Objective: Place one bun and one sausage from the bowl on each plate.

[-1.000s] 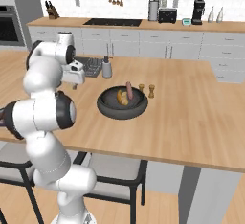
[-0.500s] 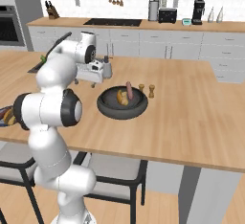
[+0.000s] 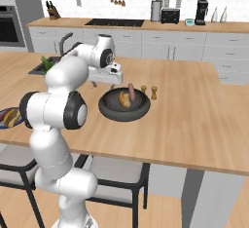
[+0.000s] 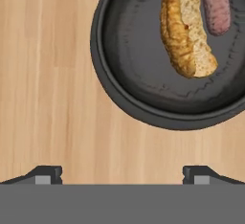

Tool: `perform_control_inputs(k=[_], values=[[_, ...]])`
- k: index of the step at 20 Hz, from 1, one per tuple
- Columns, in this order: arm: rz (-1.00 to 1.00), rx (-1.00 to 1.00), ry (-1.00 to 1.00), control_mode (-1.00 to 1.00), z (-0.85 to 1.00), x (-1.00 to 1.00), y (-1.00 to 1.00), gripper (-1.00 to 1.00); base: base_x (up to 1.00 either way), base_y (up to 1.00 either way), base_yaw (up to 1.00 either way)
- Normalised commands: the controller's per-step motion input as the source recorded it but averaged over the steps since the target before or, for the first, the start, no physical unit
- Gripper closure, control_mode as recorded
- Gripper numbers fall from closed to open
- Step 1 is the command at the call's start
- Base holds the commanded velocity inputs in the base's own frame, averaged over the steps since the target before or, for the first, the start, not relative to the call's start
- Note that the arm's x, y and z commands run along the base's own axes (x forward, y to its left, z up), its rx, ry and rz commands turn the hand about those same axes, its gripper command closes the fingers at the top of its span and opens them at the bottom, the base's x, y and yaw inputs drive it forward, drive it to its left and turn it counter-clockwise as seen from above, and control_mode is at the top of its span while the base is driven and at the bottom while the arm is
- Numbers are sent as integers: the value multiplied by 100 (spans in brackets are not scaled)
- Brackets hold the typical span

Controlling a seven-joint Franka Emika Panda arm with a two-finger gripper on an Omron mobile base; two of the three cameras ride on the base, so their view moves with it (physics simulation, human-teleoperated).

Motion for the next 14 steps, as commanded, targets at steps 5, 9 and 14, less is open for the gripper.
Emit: perform_control_inputs(k=[5,9,14], values=[[11,0,-21,-100,-40,-10,-51,-100,0,0,0],[7,0,-9,-100,-16,38,-39,-100,0,0,0],[5,0,-1,-100,0,67,-15,-100,0,0,0]])
